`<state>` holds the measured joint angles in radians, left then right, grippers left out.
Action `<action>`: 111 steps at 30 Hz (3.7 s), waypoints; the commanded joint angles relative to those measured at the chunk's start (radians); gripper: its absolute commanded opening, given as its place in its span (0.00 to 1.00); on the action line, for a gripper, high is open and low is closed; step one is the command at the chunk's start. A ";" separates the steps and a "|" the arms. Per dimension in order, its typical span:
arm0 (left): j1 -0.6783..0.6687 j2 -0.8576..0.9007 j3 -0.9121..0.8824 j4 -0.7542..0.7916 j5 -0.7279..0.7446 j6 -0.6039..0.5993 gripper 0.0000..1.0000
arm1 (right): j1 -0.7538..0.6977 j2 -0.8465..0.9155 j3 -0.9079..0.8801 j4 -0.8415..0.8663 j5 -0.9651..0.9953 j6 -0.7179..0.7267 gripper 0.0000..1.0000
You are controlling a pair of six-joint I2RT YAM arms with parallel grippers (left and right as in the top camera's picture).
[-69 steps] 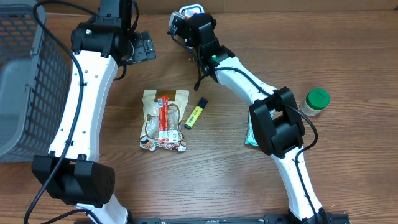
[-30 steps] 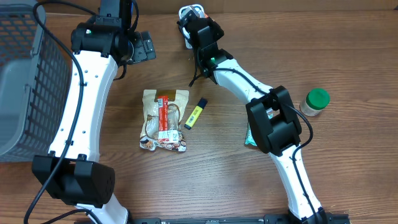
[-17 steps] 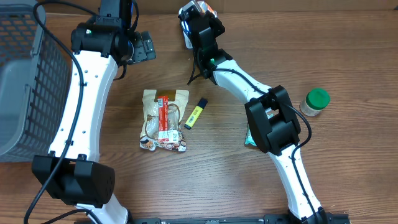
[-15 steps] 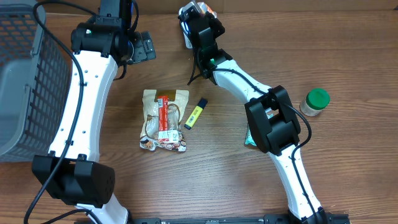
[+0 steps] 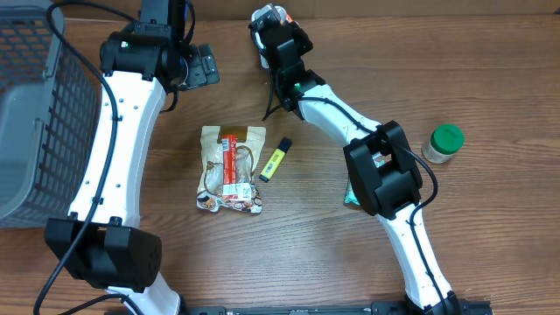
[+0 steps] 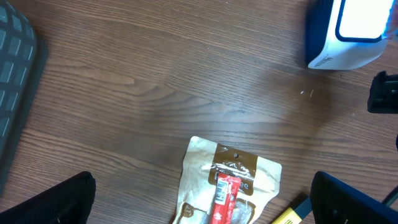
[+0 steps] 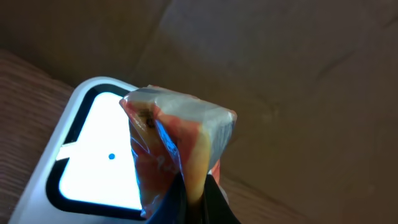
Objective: Scan the item barcode
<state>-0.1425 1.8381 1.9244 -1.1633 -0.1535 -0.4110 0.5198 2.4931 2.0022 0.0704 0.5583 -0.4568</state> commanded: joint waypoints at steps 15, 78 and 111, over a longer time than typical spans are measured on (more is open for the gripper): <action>-0.002 -0.026 0.021 0.000 -0.006 0.015 1.00 | -0.041 -0.595 0.007 -0.962 0.021 0.617 0.04; -0.002 -0.026 0.021 0.000 -0.006 0.015 1.00 | -0.407 -0.555 -0.498 -1.302 -0.789 0.620 0.81; -0.002 -0.026 0.021 0.000 -0.006 0.015 1.00 | -0.248 -0.555 -0.508 -1.007 -0.795 0.719 1.00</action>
<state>-0.1425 1.8381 1.9251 -1.1633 -0.1535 -0.4110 0.2745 1.9408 1.4918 -0.9489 -0.2325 0.2584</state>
